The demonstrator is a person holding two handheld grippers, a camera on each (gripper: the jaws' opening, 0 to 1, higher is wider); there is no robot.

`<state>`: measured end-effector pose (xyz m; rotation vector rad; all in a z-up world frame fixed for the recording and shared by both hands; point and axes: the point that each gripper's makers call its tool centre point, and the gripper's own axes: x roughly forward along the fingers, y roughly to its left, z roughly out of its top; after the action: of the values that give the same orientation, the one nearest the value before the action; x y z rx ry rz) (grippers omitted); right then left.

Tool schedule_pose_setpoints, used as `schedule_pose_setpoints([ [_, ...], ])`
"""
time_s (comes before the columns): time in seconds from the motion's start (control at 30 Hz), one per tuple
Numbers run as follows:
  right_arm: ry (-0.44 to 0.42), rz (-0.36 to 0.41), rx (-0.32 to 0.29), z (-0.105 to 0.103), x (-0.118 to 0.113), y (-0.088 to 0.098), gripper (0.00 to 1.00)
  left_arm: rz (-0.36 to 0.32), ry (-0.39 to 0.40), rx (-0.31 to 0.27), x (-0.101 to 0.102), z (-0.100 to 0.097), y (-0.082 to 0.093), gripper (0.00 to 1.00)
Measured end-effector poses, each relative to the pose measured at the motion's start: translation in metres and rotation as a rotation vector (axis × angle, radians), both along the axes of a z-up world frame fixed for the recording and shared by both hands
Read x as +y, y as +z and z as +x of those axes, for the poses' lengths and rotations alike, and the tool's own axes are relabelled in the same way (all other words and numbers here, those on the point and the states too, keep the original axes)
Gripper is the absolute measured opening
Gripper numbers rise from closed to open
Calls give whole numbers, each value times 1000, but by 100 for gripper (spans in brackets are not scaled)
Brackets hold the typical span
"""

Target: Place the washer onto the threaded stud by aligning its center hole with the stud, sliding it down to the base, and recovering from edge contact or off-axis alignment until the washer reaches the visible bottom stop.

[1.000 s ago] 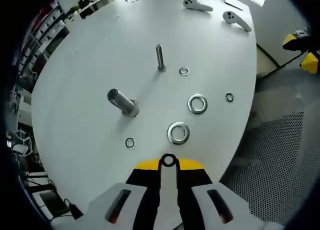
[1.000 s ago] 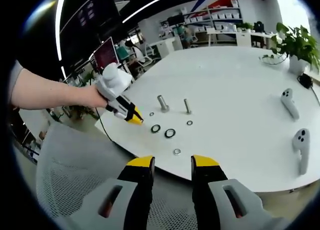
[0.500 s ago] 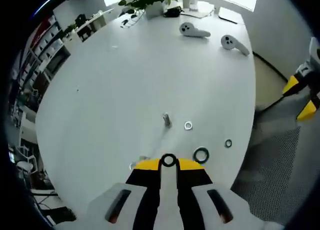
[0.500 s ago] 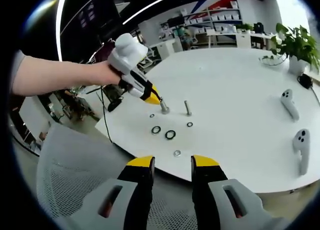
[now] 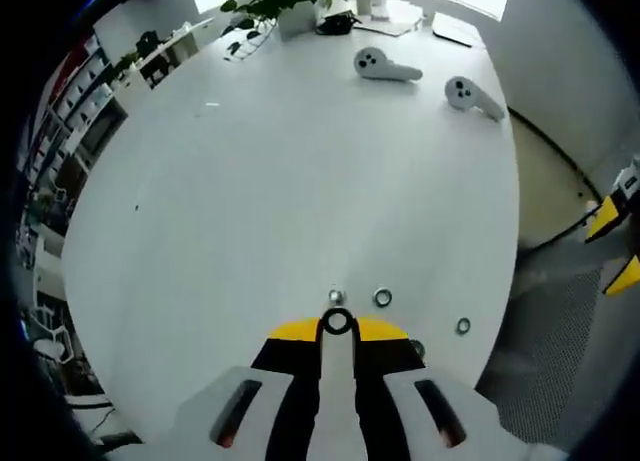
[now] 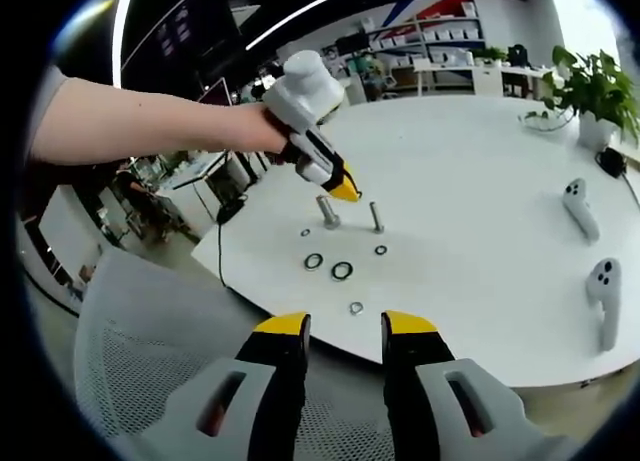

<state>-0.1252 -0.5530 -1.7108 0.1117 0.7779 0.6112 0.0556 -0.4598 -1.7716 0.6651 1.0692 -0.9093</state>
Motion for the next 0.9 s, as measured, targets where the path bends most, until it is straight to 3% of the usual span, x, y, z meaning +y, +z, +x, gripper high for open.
schedule_pose_setpoints([
  [0.33, -4, 5, 1, 0, 0, 0, 31, 24, -42, 18, -10, 5, -8, 9],
  [0.9, -6, 1, 9, -1, -1, -1, 30, 90, -102, 33, -10, 8, -22, 9],
])
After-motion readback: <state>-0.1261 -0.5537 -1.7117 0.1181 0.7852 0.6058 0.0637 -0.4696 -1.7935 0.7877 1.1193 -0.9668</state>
